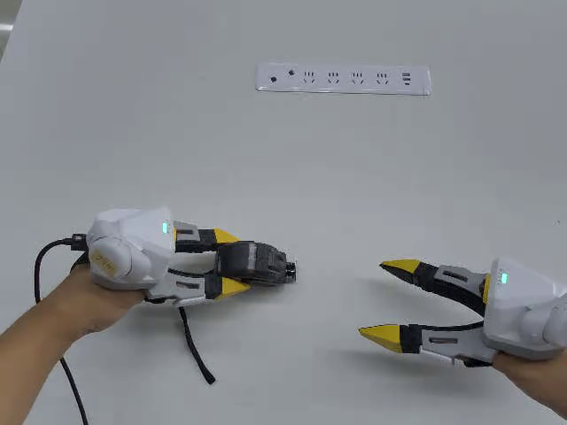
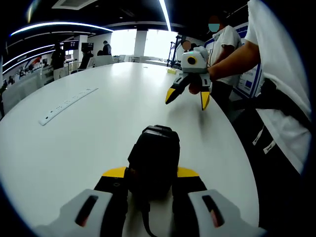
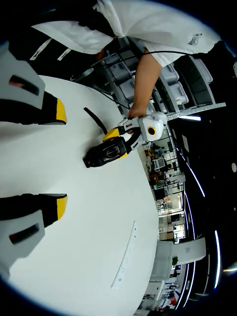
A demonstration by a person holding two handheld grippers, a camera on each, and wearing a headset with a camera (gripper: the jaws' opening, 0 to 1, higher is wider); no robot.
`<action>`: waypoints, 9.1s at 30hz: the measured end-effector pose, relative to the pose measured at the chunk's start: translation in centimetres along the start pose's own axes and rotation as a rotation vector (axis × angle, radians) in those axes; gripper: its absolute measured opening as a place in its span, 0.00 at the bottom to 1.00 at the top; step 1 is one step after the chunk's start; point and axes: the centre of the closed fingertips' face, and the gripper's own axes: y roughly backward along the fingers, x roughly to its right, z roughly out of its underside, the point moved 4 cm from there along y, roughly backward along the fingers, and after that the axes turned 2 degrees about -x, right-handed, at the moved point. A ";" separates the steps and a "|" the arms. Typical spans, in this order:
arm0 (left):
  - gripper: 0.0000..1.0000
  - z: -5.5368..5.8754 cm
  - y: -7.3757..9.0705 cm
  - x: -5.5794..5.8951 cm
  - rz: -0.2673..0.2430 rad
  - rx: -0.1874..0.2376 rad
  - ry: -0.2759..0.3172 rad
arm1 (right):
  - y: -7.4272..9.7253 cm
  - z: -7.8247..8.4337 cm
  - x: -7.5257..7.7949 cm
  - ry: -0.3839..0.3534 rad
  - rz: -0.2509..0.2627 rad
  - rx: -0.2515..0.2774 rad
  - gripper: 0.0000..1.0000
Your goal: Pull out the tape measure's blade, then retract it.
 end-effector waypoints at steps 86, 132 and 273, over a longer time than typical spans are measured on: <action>0.30 0.4 -0.1 -0.2 -0.008 0.000 0.005 | -11.4 -0.8 1.0 0.271 -0.162 -0.017 0.20; 0.29 0.4 -0.2 -0.3 -0.006 -0.011 -0.025 | -11.4 -0.6 1.1 0.314 -0.194 -0.003 0.10; 0.28 0.3 -0.2 -0.2 -0.006 -0.042 -0.025 | 0.9 4.3 5.4 0.131 -0.170 0.023 0.08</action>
